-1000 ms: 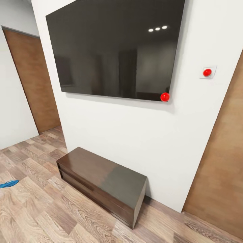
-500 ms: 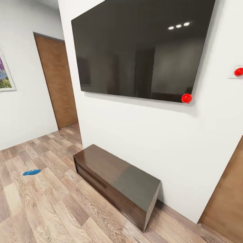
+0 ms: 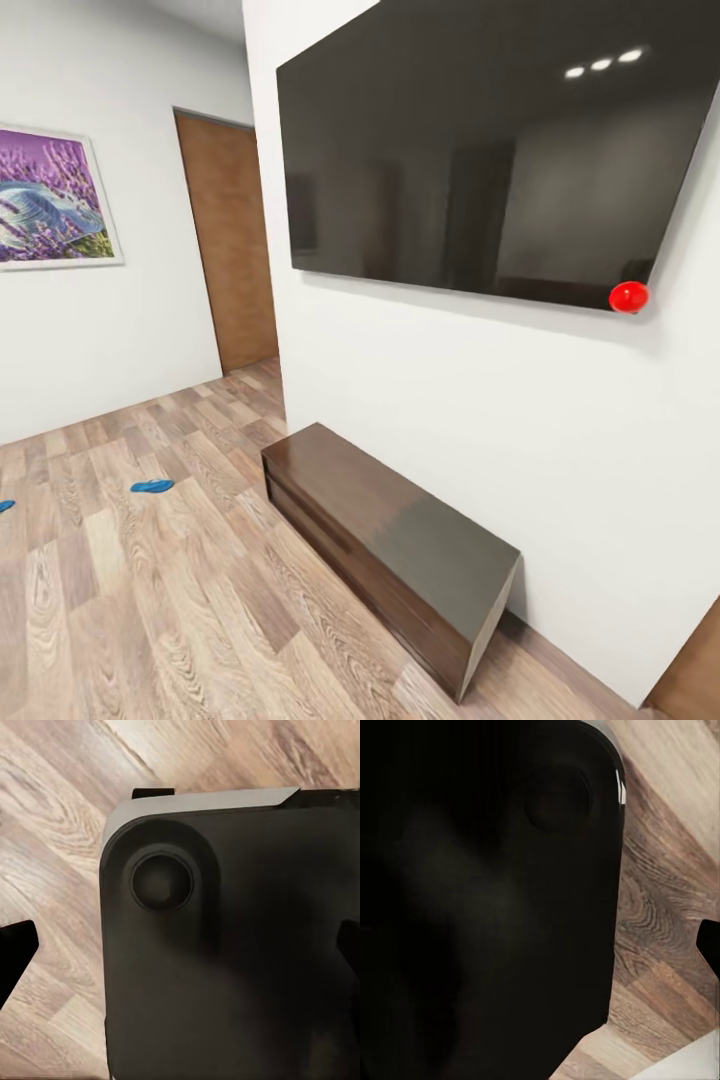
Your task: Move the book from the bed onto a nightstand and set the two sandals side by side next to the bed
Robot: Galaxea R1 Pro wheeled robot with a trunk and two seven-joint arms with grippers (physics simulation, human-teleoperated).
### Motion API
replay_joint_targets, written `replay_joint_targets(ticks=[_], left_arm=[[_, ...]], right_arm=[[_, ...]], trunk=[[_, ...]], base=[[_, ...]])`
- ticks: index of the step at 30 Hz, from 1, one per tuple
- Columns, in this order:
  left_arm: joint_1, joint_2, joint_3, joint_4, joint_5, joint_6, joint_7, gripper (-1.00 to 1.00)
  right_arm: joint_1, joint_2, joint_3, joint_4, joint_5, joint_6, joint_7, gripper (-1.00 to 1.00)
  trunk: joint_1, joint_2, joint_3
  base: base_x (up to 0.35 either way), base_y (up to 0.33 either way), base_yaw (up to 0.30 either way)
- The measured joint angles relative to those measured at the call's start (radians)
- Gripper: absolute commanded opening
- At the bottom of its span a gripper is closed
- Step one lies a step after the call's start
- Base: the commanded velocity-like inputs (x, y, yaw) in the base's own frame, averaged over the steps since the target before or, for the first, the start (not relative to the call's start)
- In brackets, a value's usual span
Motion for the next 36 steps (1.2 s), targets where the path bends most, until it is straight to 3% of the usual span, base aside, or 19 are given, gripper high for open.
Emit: replay_joint_targets(ticks=[36], left_arm=[[0.0, 0.0, 0.0, 0.0, 0.0, 0.0, 0.0, 1.0]], right_arm=[[0.0, -0.001, -0.004, 0.0, 0.001, 0.0, 0.0, 1.0]], trunk=[[0.0, 0.0, 0.0]], base=[[0.0, 0.0, 0.291]])
